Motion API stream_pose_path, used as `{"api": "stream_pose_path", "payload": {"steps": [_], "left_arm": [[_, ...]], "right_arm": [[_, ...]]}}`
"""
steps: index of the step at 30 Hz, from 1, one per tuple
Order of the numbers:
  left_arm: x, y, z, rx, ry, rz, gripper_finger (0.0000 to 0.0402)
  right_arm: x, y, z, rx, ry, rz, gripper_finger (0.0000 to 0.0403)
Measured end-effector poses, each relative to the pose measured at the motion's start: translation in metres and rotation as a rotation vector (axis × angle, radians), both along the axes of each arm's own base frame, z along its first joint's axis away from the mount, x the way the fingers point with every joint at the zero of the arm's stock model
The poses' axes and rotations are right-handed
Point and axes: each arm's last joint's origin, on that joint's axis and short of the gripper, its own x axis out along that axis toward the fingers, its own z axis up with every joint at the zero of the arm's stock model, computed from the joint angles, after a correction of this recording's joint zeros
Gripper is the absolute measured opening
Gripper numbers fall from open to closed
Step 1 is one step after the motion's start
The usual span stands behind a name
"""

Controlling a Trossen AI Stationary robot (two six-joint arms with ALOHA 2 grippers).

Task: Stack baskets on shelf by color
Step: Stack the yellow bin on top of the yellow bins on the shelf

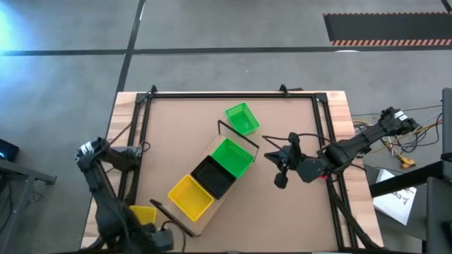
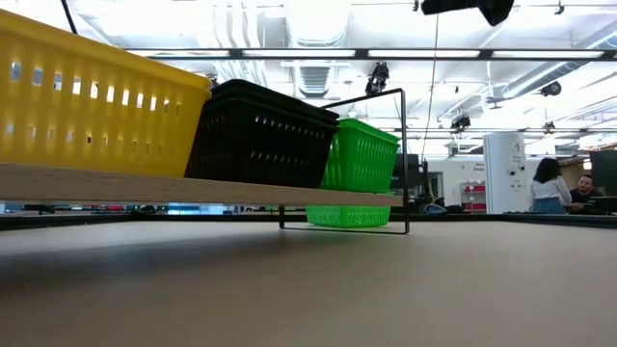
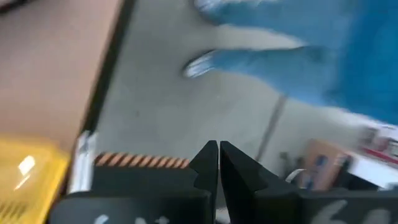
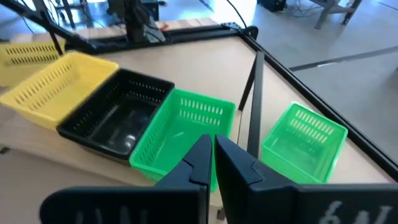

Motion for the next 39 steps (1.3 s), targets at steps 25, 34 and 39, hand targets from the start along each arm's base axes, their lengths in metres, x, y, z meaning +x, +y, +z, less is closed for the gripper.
{"api": "stream_pose_path", "payload": {"steps": [25,34,39], "left_arm": [[-0.043,-0.005,-0.148,0.357,0.399,-0.195,0.0217],[-0.048,0.002,-0.167,0.418,0.344,-0.278,0.0218],[-0.049,0.003,-0.178,0.463,0.350,-0.296,0.0214]], "right_arm": [[0.010,0.005,0.027,0.027,-0.069,0.017,0.0012],[0.010,0.005,0.033,0.041,-0.088,0.015,0.0012],[0.010,0.005,0.036,0.045,-0.095,0.014,0.0012]]}}
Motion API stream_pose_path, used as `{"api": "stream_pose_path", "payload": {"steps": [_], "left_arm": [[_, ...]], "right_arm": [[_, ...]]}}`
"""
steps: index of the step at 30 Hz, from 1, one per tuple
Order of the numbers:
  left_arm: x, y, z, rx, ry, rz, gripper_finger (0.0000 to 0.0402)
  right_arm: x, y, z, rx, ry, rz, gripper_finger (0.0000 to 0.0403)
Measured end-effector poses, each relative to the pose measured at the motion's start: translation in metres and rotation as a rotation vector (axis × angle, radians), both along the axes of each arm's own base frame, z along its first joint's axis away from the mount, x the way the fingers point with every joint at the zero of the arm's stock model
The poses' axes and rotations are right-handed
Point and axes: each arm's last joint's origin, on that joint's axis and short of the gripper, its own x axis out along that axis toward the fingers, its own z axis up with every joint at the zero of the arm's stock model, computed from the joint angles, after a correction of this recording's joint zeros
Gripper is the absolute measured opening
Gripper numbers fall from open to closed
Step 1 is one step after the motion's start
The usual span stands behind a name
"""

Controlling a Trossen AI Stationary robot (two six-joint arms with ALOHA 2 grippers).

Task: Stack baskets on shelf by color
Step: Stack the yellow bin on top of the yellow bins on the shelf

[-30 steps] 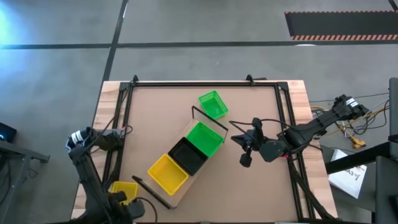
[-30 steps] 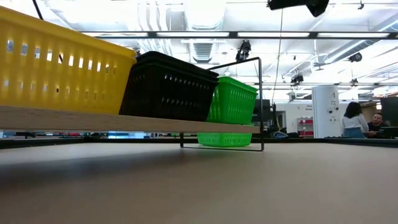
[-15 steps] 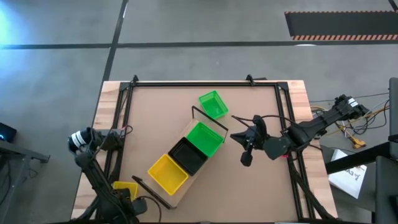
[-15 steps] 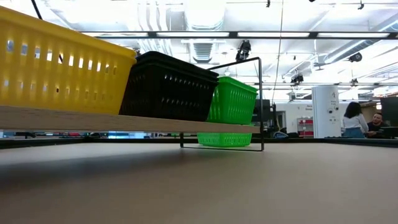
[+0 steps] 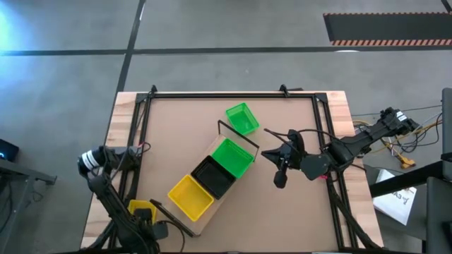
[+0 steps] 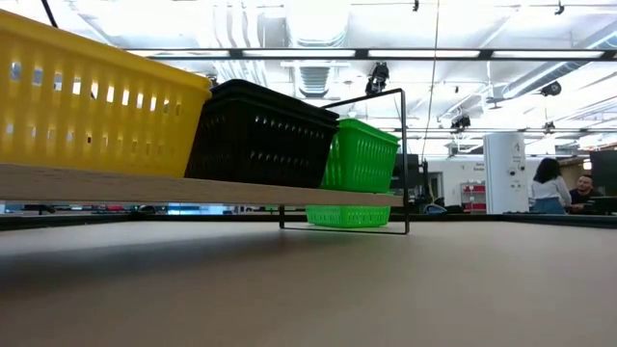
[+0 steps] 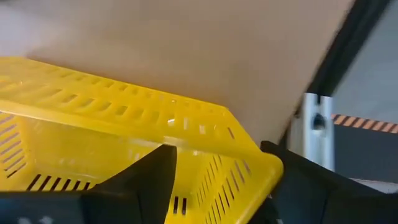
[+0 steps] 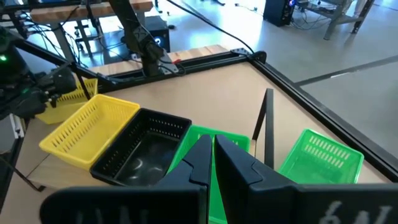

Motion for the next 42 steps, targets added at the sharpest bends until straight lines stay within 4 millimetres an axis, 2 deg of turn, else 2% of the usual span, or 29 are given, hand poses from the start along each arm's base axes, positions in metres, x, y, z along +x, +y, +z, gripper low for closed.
{"api": "stream_pose_path", "payload": {"steps": [4,7,10,12,19,26,31,35,42], "left_arm": [[-0.002,0.002,-0.008,0.026,0.015,-0.003,0.0173],[-0.002,0.002,-0.007,0.025,0.014,-0.002,0.0114],[0.000,-0.002,-0.001,0.009,-0.009,-0.002,0.0038],[0.002,-0.003,0.007,0.000,-0.044,-0.003,0.0012],[0.004,-0.003,0.054,-0.119,-0.171,0.014,0.0001],[-0.005,0.019,0.110,-0.293,-0.272,0.072,0.0000],[-0.007,0.039,0.155,-0.498,-0.470,0.162,0.0000],[-0.006,0.054,0.187,-0.695,-0.556,0.288,0.0000],[0.005,0.073,0.241,-1.088,-0.775,0.428,0.0000]], "right_arm": [[0.000,0.000,0.000,0.000,0.000,0.000,0.0012],[0.000,0.000,0.000,0.000,0.000,0.000,0.0012],[0.000,0.000,0.000,0.000,0.000,0.000,0.0012],[0.000,0.000,0.000,0.000,0.000,0.000,0.0012],[0.000,0.000,0.000,-0.001,0.000,0.000,0.0012],[0.000,0.000,0.000,-0.008,0.003,0.003,0.0012],[0.000,0.000,0.000,-0.014,0.005,0.005,0.0012],[0.000,0.000,0.000,-0.018,0.006,0.006,0.0012],[0.000,0.000,0.000,-0.018,0.007,0.006,0.0012]]}}
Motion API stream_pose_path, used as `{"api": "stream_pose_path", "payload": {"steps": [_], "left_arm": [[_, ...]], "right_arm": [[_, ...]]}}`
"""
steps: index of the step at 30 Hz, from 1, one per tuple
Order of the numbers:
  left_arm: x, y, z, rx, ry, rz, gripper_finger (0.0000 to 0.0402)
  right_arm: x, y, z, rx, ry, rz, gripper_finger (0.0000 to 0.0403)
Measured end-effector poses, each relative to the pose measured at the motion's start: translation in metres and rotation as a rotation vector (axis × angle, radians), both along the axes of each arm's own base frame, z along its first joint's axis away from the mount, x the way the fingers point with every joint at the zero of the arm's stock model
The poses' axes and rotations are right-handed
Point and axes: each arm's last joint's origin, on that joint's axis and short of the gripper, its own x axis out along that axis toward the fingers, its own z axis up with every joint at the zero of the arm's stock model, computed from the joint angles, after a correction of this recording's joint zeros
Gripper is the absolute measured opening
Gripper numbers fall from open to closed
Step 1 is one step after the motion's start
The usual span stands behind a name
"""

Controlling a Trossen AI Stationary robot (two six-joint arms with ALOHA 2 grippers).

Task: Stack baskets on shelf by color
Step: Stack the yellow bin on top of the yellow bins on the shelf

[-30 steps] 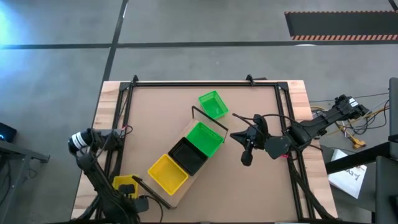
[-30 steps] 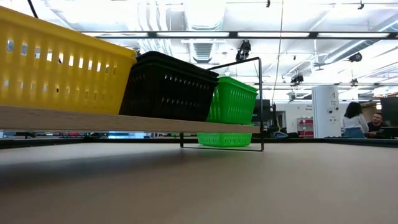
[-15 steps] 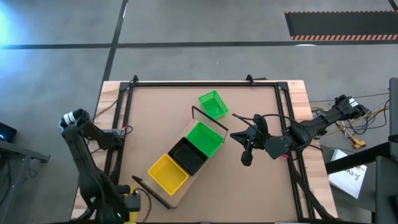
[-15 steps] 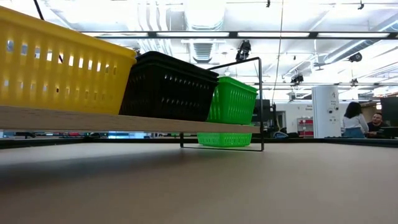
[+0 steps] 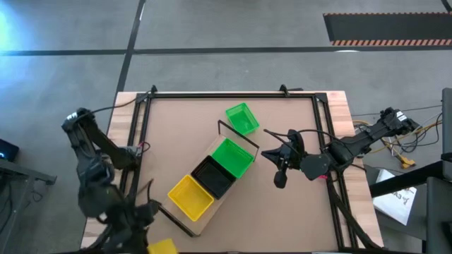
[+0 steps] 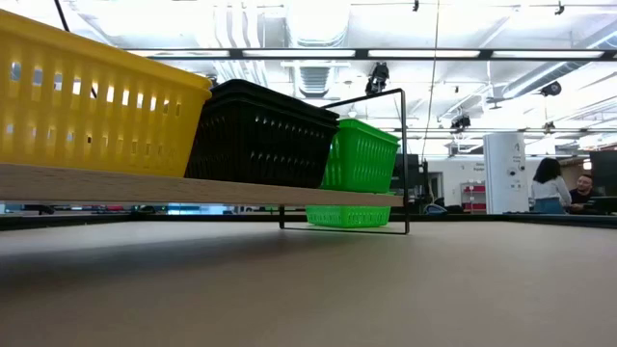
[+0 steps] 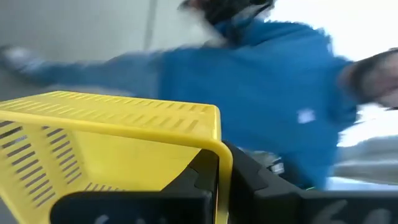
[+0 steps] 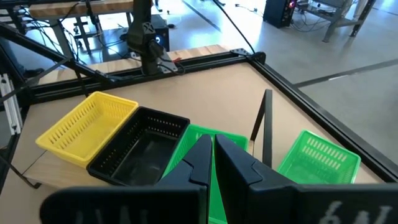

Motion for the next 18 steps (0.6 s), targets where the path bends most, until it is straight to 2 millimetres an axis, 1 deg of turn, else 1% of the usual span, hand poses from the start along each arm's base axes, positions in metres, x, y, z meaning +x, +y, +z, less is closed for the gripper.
{"api": "stream_pose_path", "payload": {"steps": [2,4,8,10,12,15,18], "left_arm": [[0.007,0.008,0.009,-0.040,-0.072,0.034,0.0000],[0.015,0.018,0.015,-0.023,-0.145,0.075,0.0000],[0.035,0.042,0.023,0.090,-0.308,0.176,0.0000],[0.046,0.056,0.023,0.153,-0.345,0.242,0.0000],[0.055,0.069,0.017,0.216,-0.307,0.305,0.0000],[0.065,0.084,0.001,0.335,-0.176,0.373,0.0000],[0.070,0.094,-0.018,0.410,0.029,0.403,0.0000]], "right_arm": [[0.000,0.000,0.000,-0.001,0.002,0.000,0.0012],[0.000,0.000,0.000,-0.001,0.002,0.000,0.0012],[0.000,0.000,-0.001,-0.002,0.003,0.000,0.0012],[0.000,0.000,-0.001,-0.002,0.003,0.000,0.0012],[0.000,0.000,-0.001,-0.002,0.003,0.000,0.0012],[0.000,0.000,-0.001,-0.002,0.004,0.000,0.0012],[0.000,0.000,-0.001,-0.004,0.007,0.000,0.0012]]}}
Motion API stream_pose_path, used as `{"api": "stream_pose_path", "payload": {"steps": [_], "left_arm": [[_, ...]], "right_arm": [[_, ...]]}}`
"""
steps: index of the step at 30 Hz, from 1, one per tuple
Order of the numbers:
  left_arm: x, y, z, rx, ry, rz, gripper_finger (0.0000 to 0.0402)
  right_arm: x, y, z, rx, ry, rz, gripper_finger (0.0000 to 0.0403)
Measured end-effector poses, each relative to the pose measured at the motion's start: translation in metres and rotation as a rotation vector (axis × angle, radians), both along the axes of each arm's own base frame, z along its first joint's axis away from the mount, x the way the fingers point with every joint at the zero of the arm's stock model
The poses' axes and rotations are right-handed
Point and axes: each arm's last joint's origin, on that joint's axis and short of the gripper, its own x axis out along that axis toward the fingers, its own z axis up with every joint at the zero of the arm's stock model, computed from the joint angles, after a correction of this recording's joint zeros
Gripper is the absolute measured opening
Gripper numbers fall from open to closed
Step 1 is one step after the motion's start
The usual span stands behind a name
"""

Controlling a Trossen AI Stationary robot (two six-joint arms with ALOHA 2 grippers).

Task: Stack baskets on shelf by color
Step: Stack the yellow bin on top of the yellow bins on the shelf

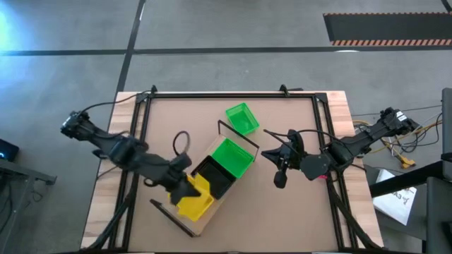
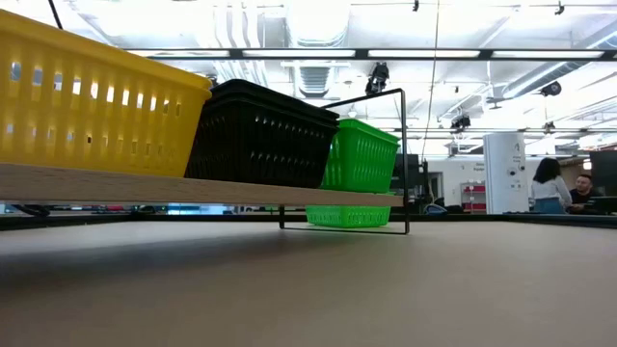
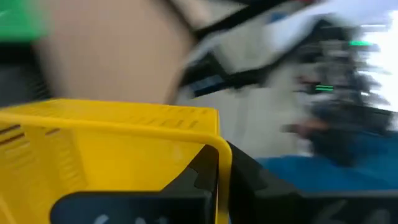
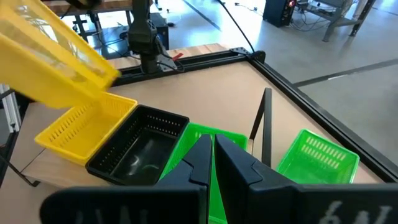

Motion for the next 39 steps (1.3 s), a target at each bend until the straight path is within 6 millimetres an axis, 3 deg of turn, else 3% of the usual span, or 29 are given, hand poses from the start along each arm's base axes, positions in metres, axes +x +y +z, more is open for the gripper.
{"api": "stream_pose_path", "payload": {"steps": [4,12,16,23,32,39], "left_arm": [[0.006,0.005,-0.023,0.032,0.216,0.073,0.0000],[0.034,0.000,-0.055,0.120,0.436,0.106,0.0000],[0.046,-0.007,-0.056,0.194,0.579,0.081,0.0000],[0.072,-0.019,-0.036,0.247,0.627,0.058,0.0000],[0.090,-0.029,-0.064,0.262,0.788,0.088,0.0000],[0.095,-0.031,-0.073,0.245,0.827,0.138,0.0000]], "right_arm": [[0.000,0.000,0.000,-0.006,0.002,0.002,0.0012],[0.000,0.000,0.000,-0.035,0.012,0.014,0.0012],[0.000,0.000,0.000,-0.038,0.014,0.016,0.0012],[-0.001,-0.001,-0.003,-0.053,0.044,0.016,0.0012],[-0.002,-0.001,-0.004,-0.060,0.057,0.016,0.0012],[-0.002,-0.001,-0.006,-0.068,0.068,0.017,0.0012]]}}
